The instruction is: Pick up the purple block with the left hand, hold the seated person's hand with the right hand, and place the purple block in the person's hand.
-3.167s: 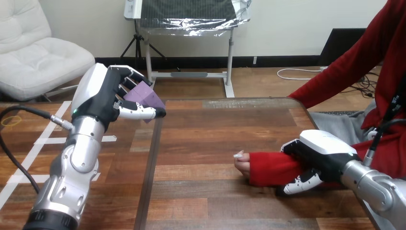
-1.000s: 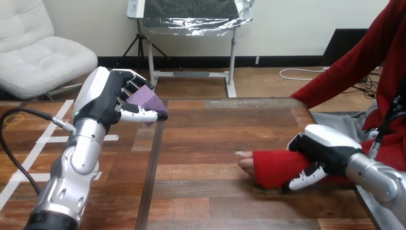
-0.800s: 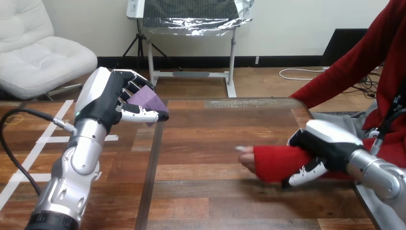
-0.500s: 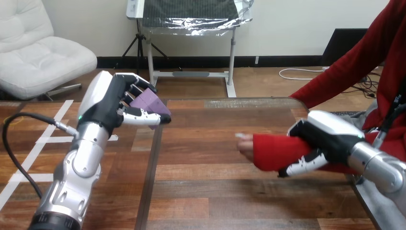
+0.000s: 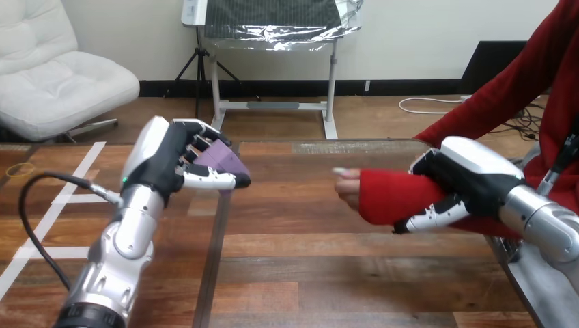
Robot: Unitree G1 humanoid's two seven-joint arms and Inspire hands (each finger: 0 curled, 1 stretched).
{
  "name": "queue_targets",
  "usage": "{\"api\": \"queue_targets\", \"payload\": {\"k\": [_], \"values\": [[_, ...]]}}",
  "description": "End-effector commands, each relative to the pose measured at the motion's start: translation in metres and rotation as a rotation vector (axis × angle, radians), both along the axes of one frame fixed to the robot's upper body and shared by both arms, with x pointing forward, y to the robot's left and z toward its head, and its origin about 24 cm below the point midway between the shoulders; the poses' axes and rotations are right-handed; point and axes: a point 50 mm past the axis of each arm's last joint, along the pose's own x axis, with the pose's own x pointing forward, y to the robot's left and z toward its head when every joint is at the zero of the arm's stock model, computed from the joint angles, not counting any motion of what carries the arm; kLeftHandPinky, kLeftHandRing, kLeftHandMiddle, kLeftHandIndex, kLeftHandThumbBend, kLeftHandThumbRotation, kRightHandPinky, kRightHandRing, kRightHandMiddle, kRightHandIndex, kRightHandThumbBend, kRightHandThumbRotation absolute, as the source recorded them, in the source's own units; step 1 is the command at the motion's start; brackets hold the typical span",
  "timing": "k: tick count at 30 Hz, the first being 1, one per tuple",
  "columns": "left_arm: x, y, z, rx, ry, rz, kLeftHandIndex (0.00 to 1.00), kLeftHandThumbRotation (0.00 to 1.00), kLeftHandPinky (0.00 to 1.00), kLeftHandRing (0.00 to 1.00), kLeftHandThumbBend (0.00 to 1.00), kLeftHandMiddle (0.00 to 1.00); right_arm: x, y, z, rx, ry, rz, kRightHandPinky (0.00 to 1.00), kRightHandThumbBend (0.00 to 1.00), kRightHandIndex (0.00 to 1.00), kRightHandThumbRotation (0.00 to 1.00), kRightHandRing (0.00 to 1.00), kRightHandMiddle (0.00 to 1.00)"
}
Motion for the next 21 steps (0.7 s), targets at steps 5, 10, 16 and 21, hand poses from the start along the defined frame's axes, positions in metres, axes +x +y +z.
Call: {"api": "queue_targets", "payload": {"k": [5, 10, 16, 21], "values": [[0.022, -0.019, 0.036, -0.030, -0.135, -0.053, 0.43, 0.00, 0.25, 0.31, 0.65, 0.40, 0.006, -0.003, 0.038, 0.027, -0.148, 0.014, 0.22, 0.72, 0.32, 0.33, 0.26, 0.31], [0.024, -0.022, 0.035, -0.025, -0.131, -0.054, 0.43, 0.00, 0.23, 0.30, 0.66, 0.39, 0.005, -0.001, 0.040, 0.048, -0.159, 0.027, 0.22, 0.72, 0.31, 0.31, 0.25, 0.31], [0.025, -0.027, 0.034, -0.025, -0.124, -0.058, 0.43, 0.00, 0.22, 0.28, 0.67, 0.38, 0.005, 0.001, 0.043, 0.050, -0.163, 0.035, 0.21, 0.73, 0.31, 0.31, 0.24, 0.30], [0.027, -0.032, 0.034, -0.038, -0.119, -0.059, 0.43, 0.00, 0.24, 0.31, 0.67, 0.39, 0.005, 0.003, 0.044, 0.048, -0.178, 0.044, 0.20, 0.74, 0.31, 0.28, 0.24, 0.30]]}}
